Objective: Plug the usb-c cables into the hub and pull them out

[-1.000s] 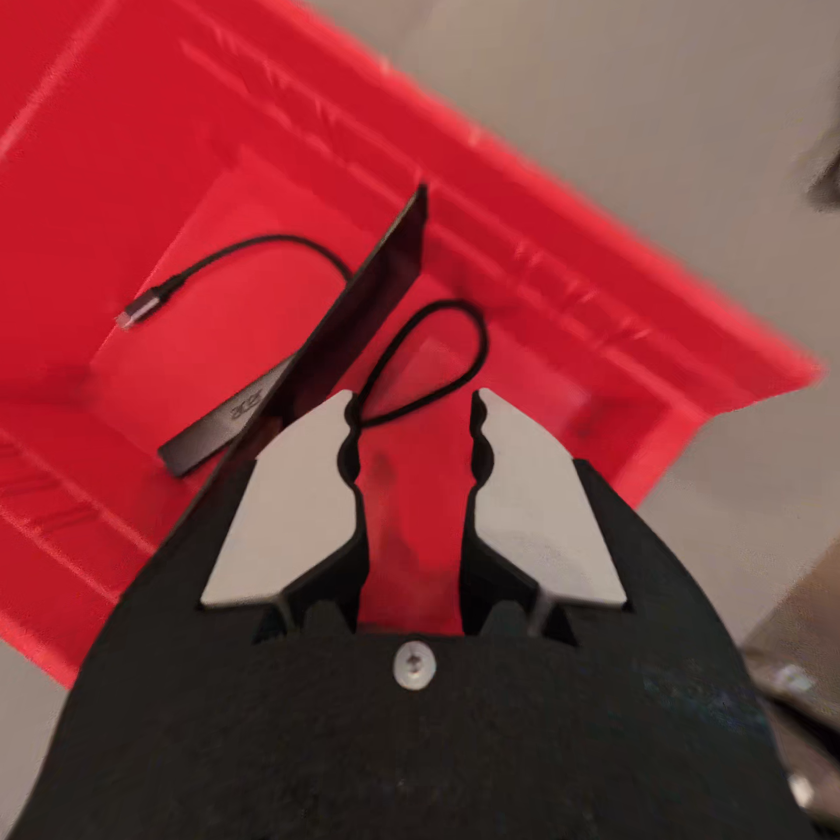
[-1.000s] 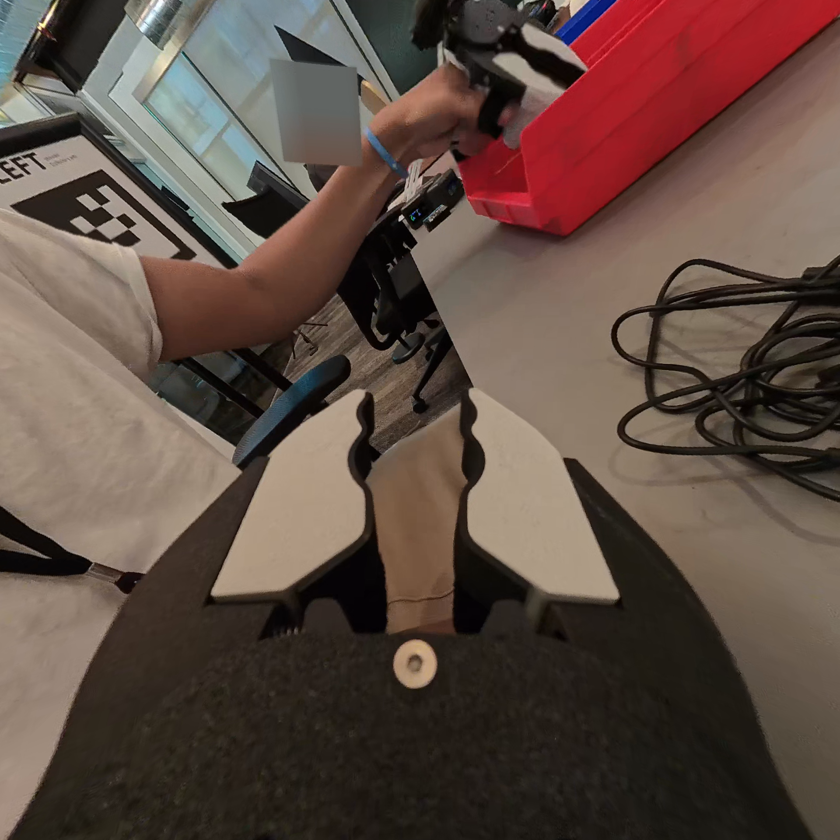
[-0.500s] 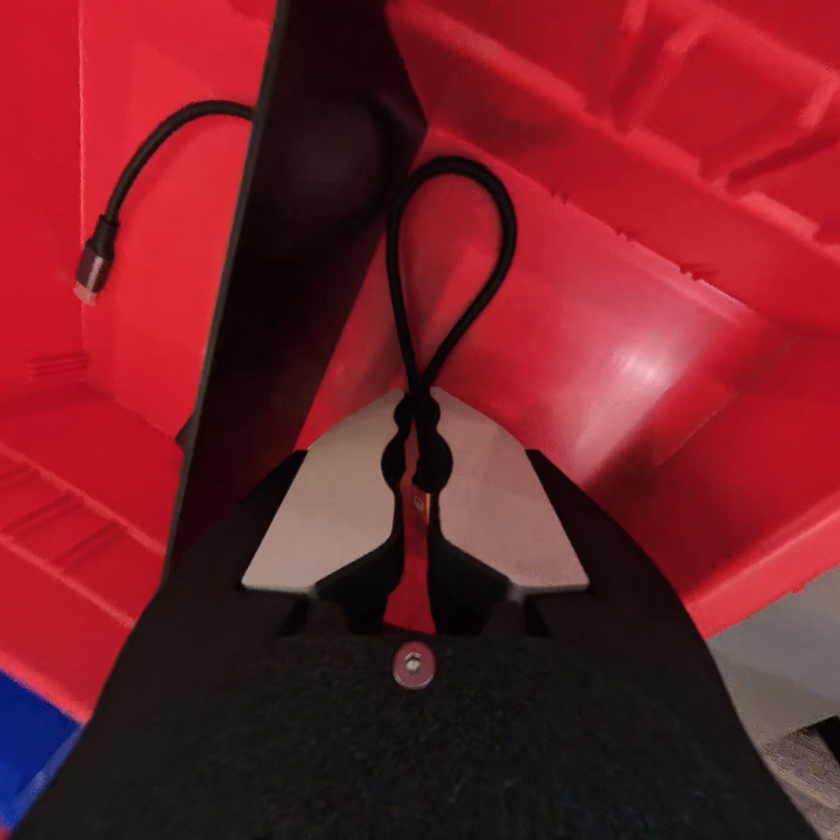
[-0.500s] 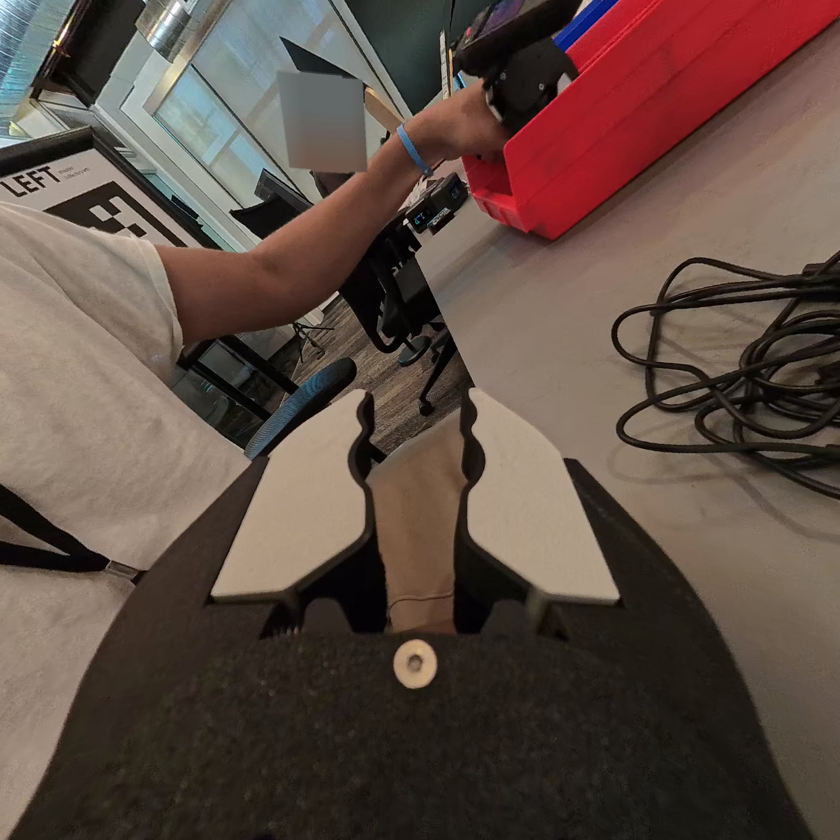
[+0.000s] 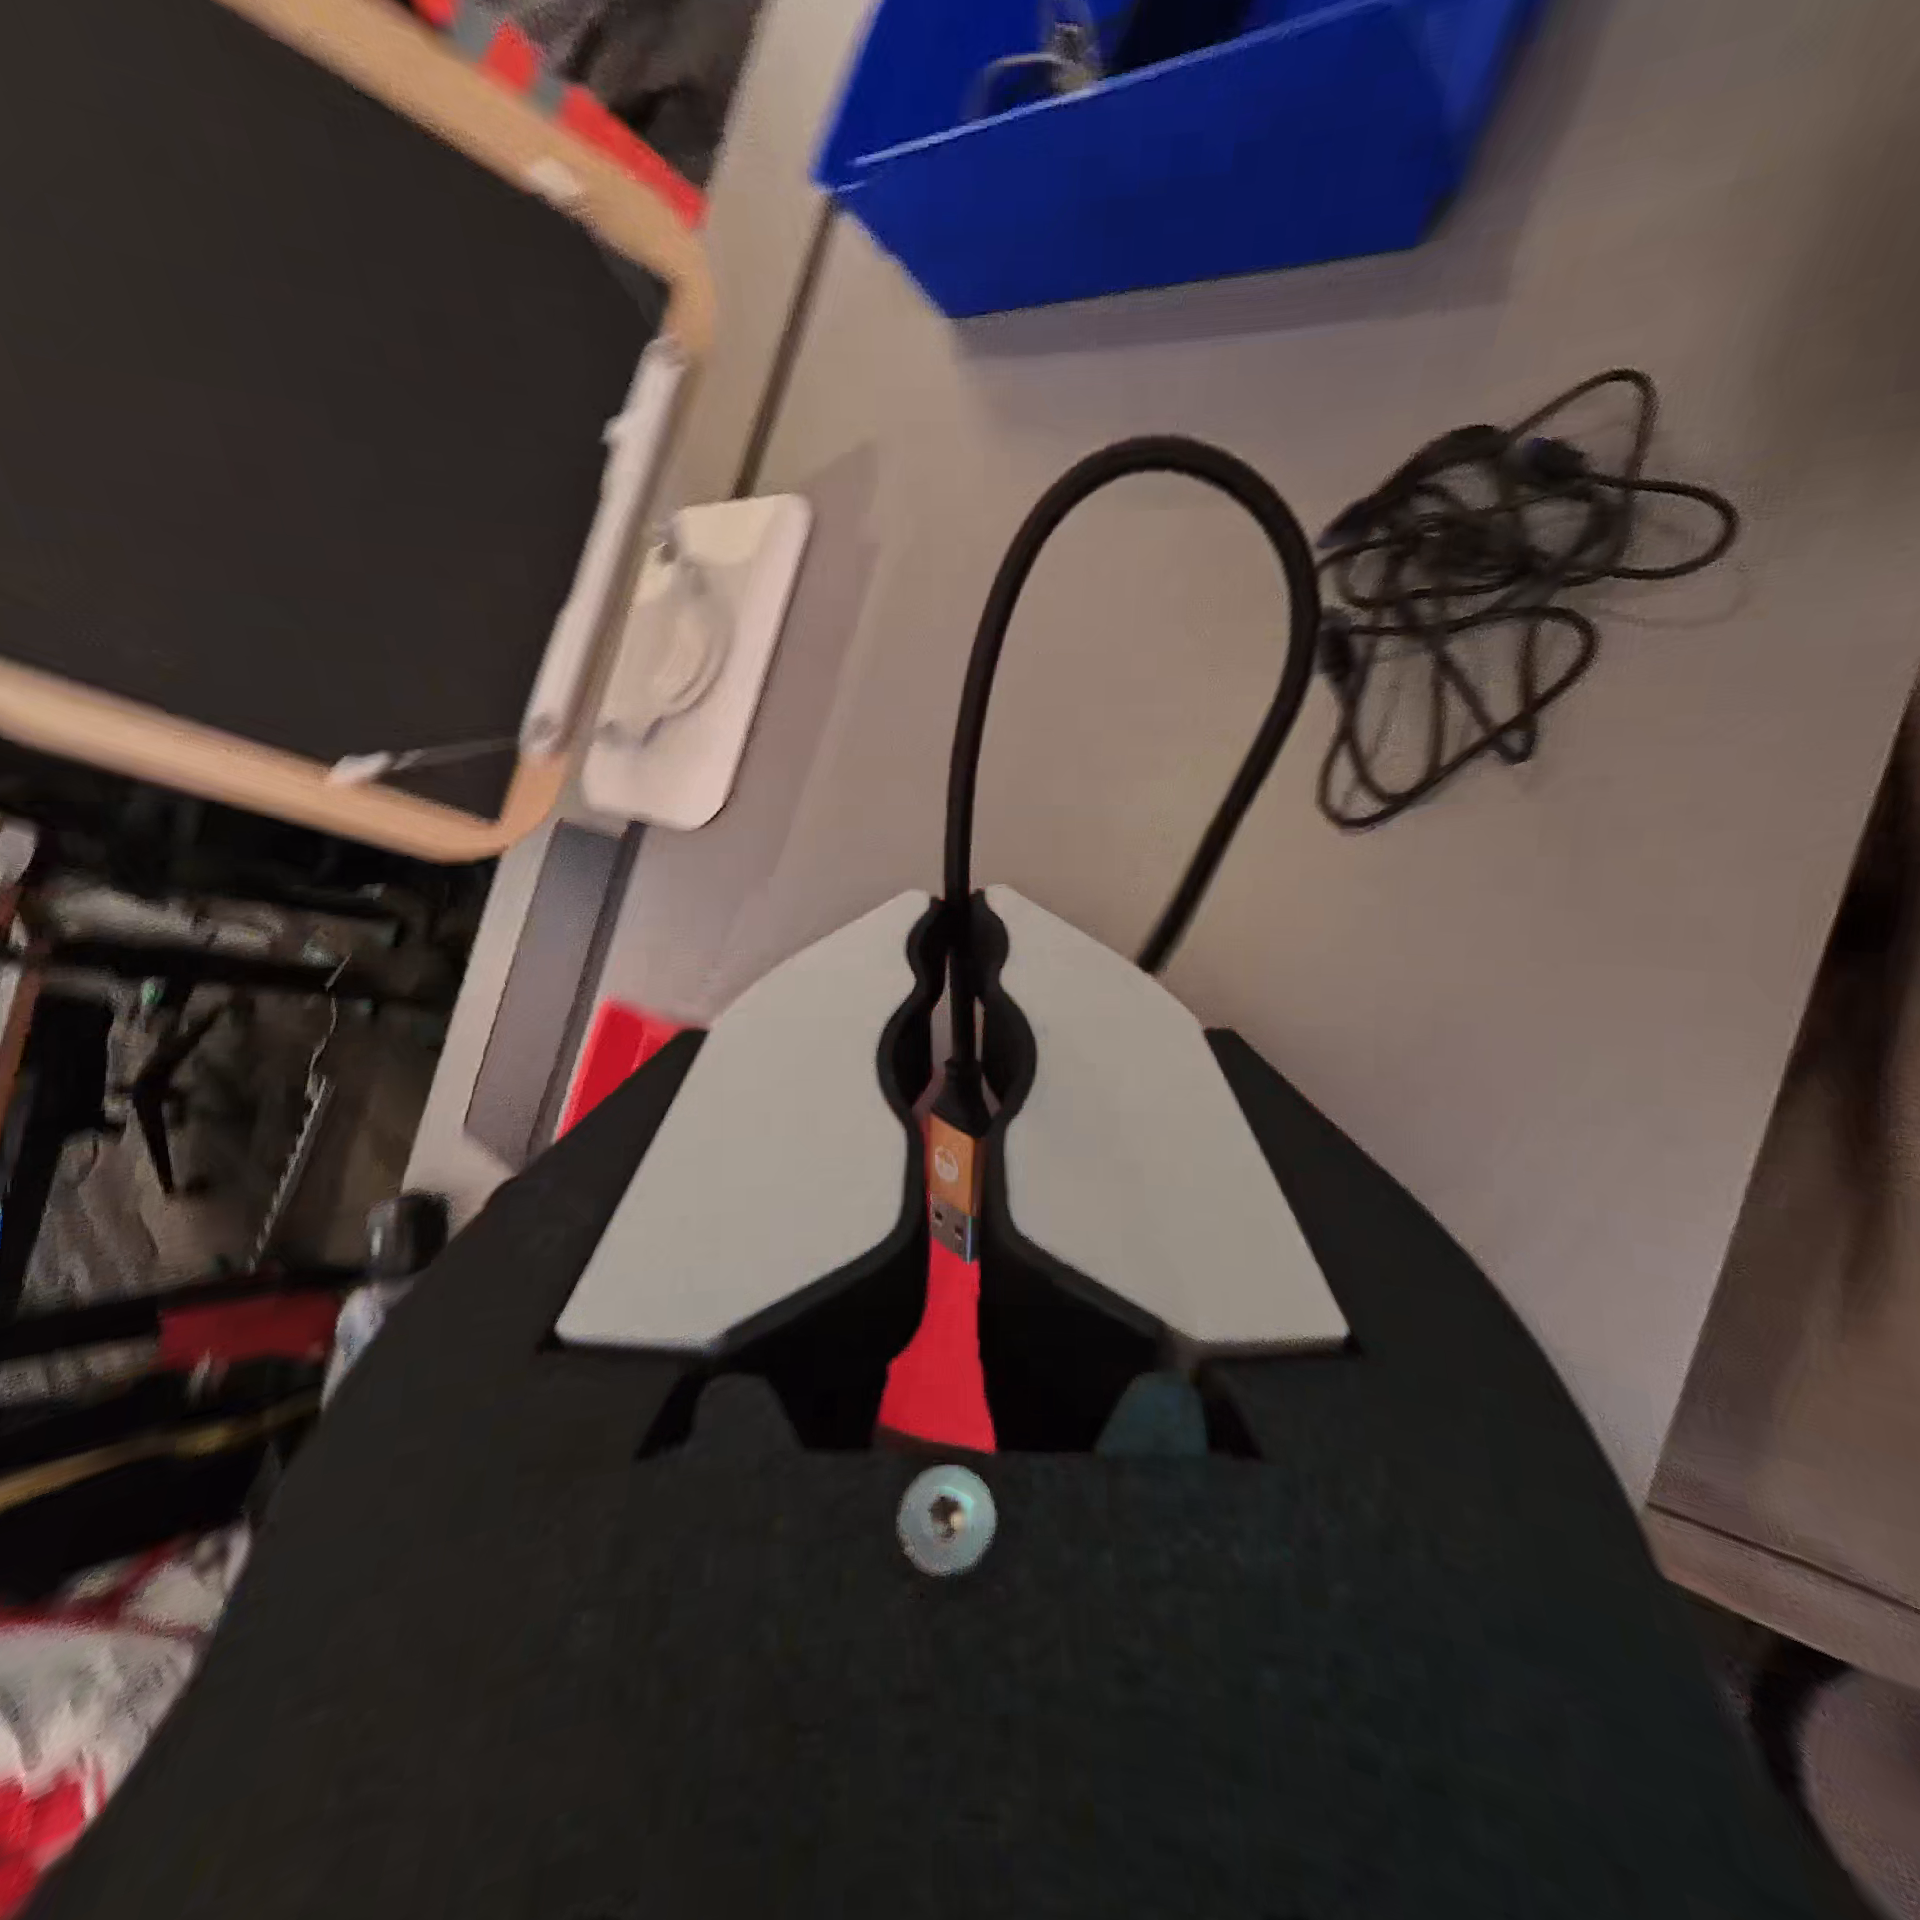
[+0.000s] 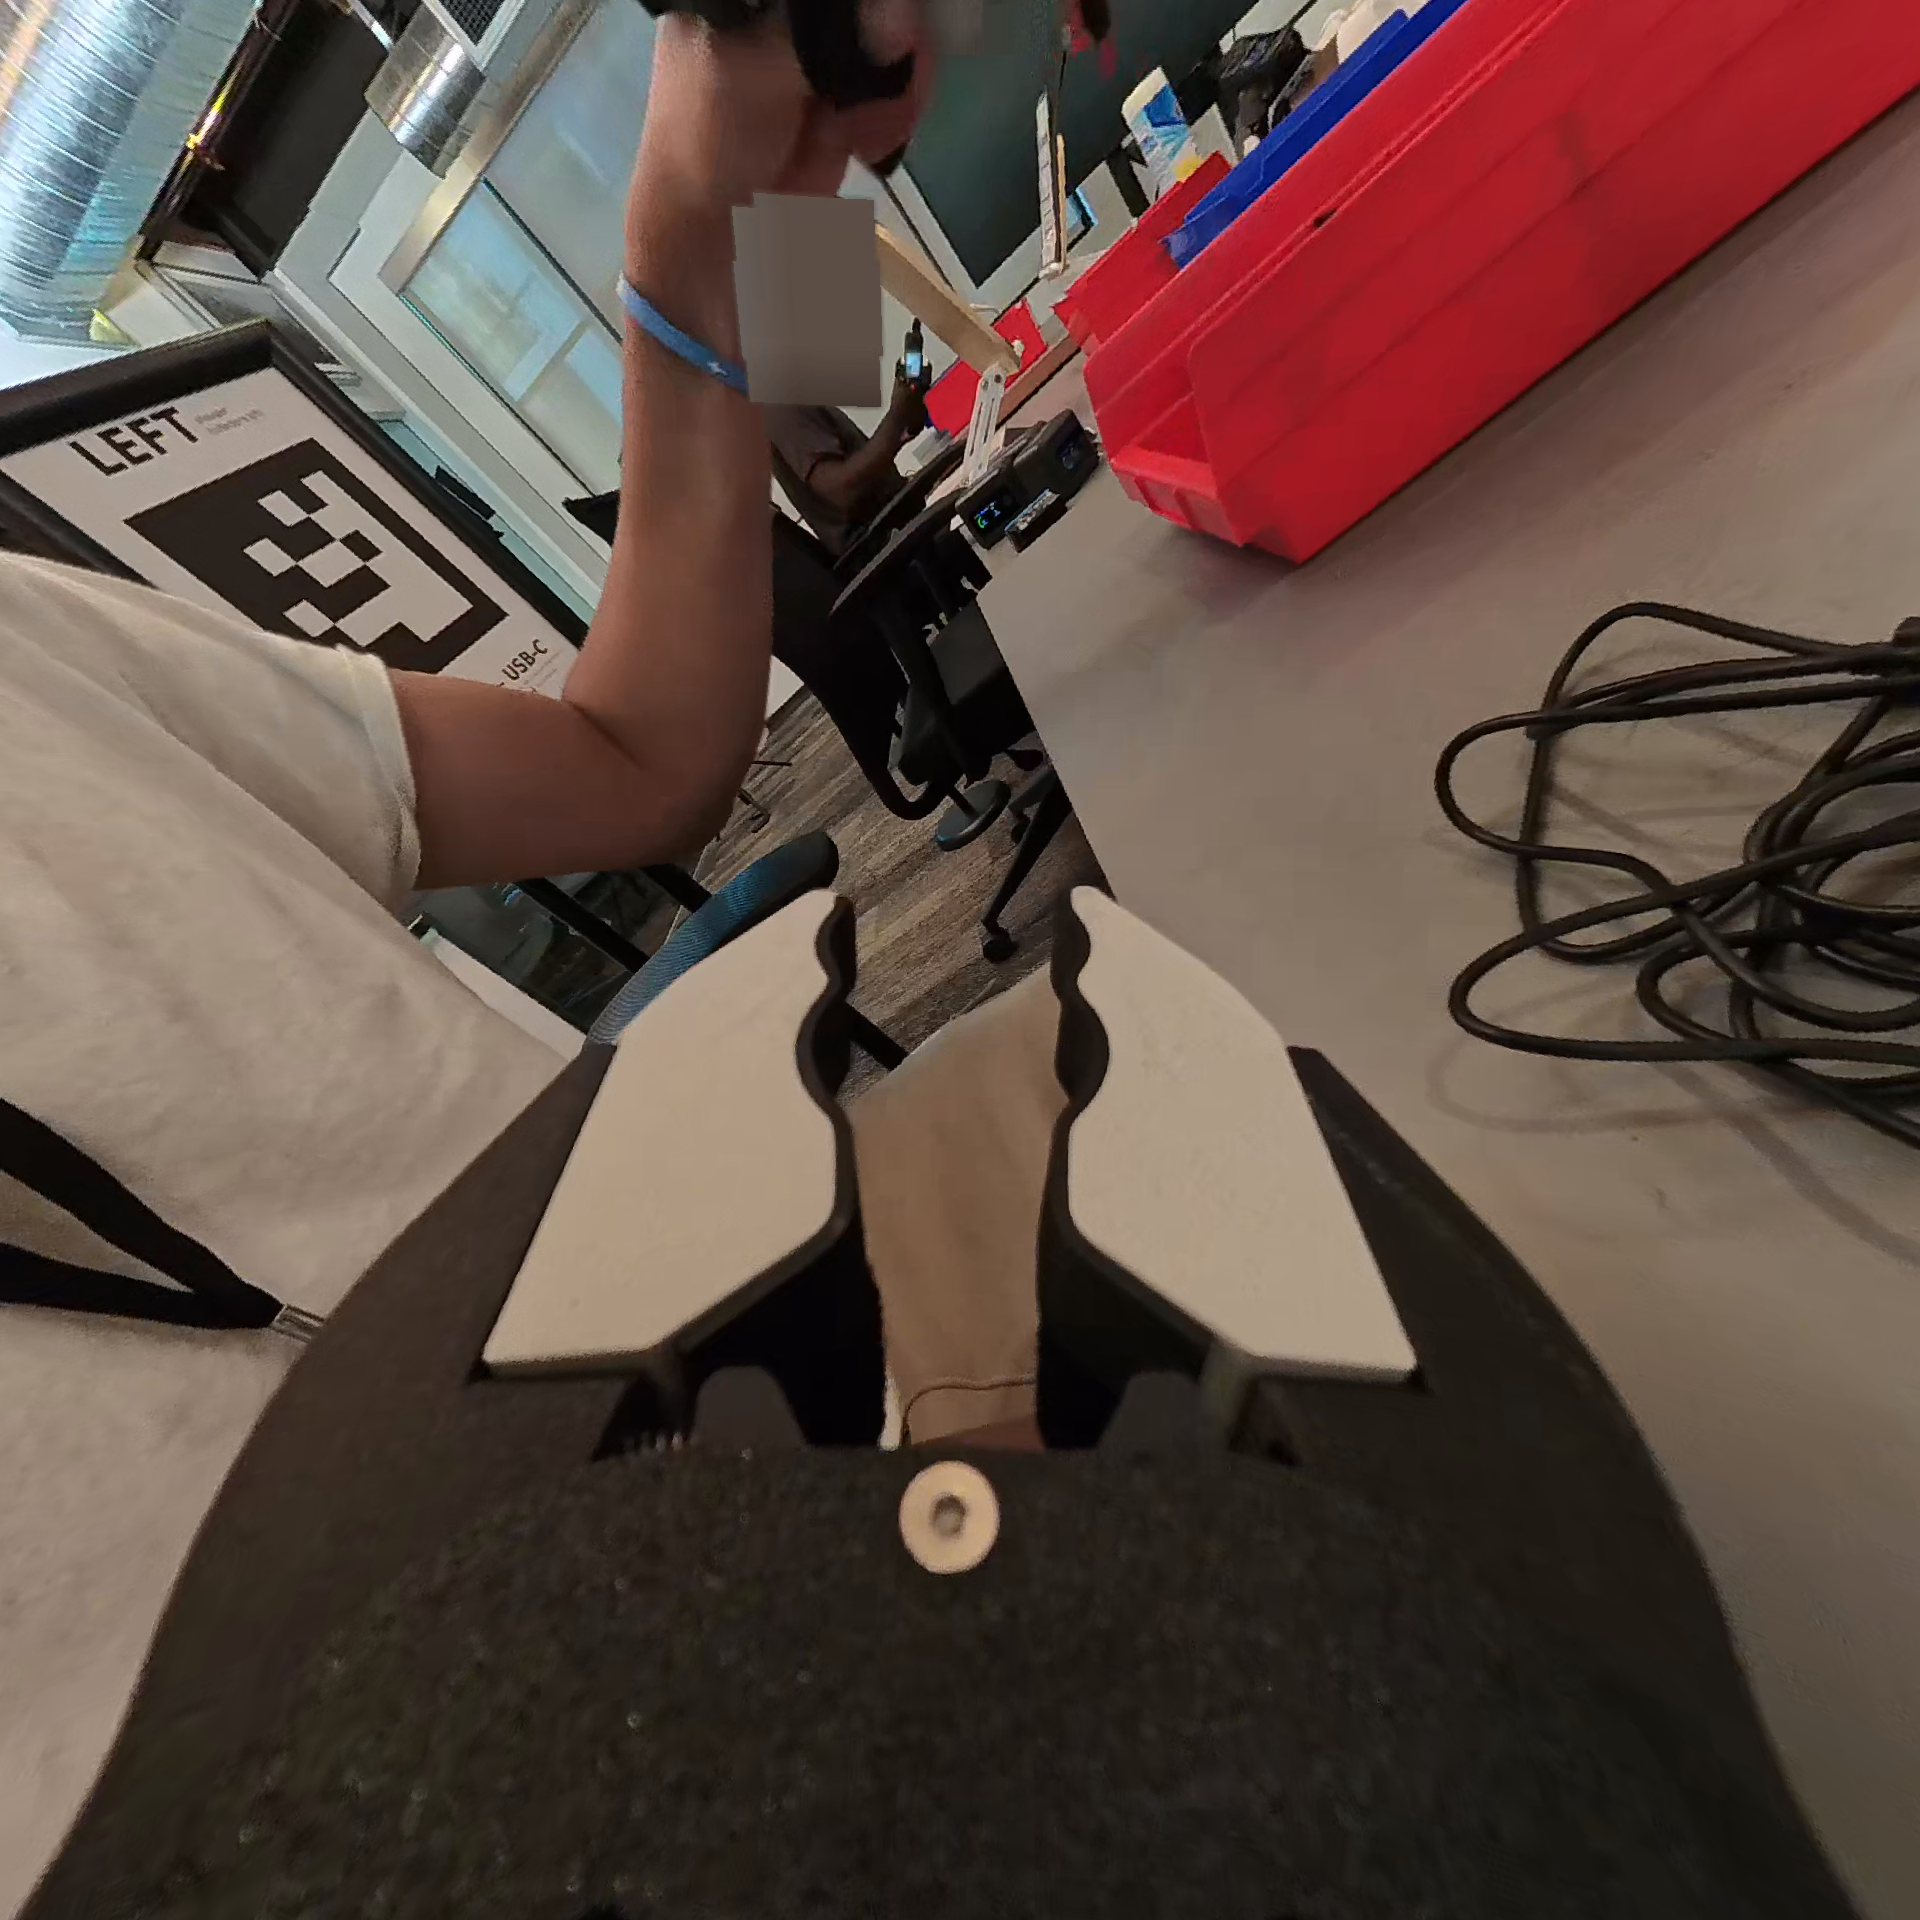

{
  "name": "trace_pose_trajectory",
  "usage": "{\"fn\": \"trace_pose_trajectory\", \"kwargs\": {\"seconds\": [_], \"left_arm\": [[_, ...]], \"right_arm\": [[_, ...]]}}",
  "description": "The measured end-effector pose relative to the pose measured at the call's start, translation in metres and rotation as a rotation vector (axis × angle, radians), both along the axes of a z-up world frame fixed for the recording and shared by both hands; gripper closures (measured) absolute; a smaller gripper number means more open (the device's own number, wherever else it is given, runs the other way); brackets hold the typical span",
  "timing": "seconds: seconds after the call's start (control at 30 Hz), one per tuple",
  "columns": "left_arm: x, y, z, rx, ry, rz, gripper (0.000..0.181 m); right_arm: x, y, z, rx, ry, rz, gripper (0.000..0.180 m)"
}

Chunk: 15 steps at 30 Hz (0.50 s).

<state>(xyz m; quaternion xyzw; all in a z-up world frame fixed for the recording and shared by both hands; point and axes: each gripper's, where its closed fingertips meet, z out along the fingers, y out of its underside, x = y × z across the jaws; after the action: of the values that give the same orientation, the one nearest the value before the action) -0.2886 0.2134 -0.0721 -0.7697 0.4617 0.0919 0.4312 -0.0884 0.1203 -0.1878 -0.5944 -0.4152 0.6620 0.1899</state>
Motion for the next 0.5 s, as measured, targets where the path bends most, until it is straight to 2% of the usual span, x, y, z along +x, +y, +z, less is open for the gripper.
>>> {"fn": "trace_pose_trajectory", "kwargs": {"seconds": [0.13,0.27,0.43,0.5], "left_arm": [[0.082,0.041,-0.068,-0.144,0.074,-0.177,0.178],[0.116,0.101,-0.134,-0.25,0.275,-0.215,0.178],[0.143,0.158,-0.174,-0.308,0.376,-0.307,0.178],[0.149,0.167,-0.184,-0.367,0.414,-0.338,0.178]], "right_arm": [[-0.003,-0.004,-0.002,0.011,-0.01,0.016,0.144],[0.0,-0.003,-0.003,0.028,-0.016,0.007,0.144],[0.005,0.001,0.0,0.012,-0.003,-0.015,0.144],[0.006,0.001,0.001,0.01,0.003,-0.017,0.144]]}}
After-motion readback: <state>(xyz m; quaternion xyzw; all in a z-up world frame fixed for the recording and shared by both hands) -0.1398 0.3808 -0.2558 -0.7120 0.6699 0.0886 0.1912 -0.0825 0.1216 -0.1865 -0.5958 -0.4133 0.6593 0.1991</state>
